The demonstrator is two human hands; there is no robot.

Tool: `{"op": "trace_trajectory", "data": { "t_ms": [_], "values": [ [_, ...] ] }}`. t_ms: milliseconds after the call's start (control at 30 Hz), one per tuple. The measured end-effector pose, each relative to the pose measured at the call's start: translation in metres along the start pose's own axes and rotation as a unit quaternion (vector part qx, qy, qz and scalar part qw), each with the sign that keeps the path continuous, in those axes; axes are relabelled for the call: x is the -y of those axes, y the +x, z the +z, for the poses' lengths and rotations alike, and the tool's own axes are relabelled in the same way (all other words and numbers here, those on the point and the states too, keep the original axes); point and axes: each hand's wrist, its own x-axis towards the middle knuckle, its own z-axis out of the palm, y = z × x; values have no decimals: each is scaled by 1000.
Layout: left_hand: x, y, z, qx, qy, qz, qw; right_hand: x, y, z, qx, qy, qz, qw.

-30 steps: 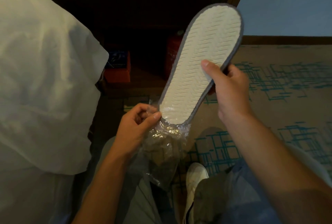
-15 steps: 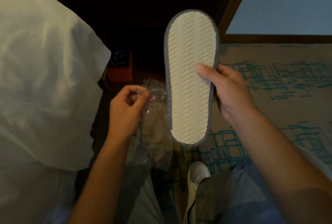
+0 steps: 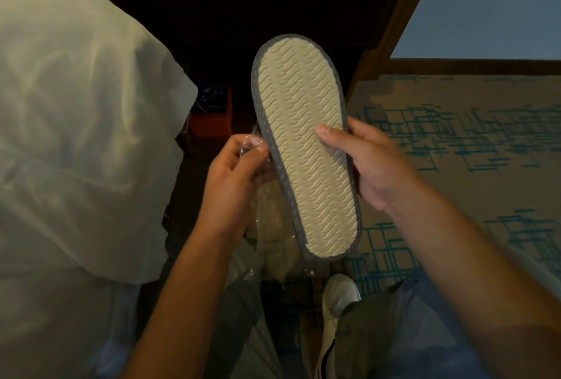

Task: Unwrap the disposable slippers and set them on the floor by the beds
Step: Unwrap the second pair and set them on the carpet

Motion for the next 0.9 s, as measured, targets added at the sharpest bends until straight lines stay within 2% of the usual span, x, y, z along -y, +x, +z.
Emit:
{"op": "trace_trajectory", "data": {
  "t_ms": [67,133,200,233,400,500,667,767,833,900],
  "values": [
    [4,1,-5,-12,71,3,997,0,1,-3,-36,-22,-23,999],
    [11,0,-11,-63,144,11,987,2,4,-9,-82,-33,-38,995],
    [13,-2,-15,-121,157,26,980,3,7,-14,-113,-40,-47,992],
    [12,-2,-16,-125,165,36,978,3,9,-15,-118,-46,-51,991],
    [9,1,-7,61,210,23,976,-6,10,-7,-100,-60,-53,992],
    [10,1,5,59,178,30,982,-8,9,-2,-71,-17,-27,997],
    [15,6,8,-19,53,18,998,-10,10,0,-92,-94,-34,991],
    [17,12,2,-34,-6,8,999,-14,12,-3,-64,-63,27,996],
    [18,16,-1,-43,-12,10,999,-21,11,-1,-45,-53,66,995],
    [18,20,-3,-53,14,21,998,-26,12,0,-23,-73,63,995]
  ]
}}
